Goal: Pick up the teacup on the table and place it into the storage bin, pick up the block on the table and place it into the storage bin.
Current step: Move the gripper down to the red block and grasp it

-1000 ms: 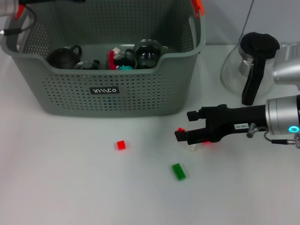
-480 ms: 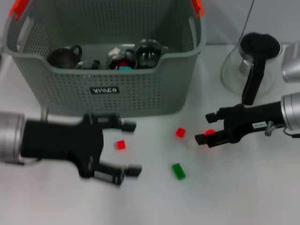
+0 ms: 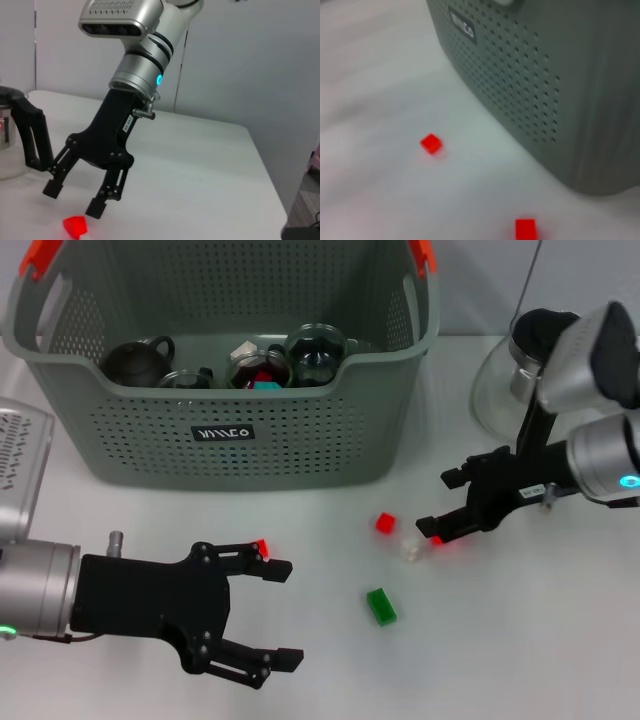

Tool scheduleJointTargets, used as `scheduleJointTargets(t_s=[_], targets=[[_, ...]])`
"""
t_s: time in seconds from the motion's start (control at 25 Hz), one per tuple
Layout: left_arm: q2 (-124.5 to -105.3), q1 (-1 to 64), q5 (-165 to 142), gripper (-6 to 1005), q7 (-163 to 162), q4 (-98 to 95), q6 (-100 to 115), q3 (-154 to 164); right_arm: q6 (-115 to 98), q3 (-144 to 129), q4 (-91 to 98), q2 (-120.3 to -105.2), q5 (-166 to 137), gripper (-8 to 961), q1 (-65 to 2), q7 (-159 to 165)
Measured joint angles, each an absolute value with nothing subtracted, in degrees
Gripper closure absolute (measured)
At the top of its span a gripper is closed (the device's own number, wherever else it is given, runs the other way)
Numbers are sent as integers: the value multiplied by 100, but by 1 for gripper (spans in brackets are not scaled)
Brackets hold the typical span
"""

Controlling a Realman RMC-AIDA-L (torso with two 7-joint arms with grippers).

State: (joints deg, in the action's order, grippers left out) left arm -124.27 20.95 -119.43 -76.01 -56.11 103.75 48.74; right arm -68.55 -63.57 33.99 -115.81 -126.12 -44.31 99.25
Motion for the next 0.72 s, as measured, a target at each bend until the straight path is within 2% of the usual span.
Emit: scheduleJointTargets(t_s=[0.24,0.72], targets=[[-12422,2174,-11952,63,-7625,-5453,10303,4852,-6570,-6366,3418,-11775,-13309,39,-4615,10321],[-12408,2260,-11949,63,-7618,-5325,10153,4843,-6512,-6355,3419,-11773,-13751,38,-4689,11099]])
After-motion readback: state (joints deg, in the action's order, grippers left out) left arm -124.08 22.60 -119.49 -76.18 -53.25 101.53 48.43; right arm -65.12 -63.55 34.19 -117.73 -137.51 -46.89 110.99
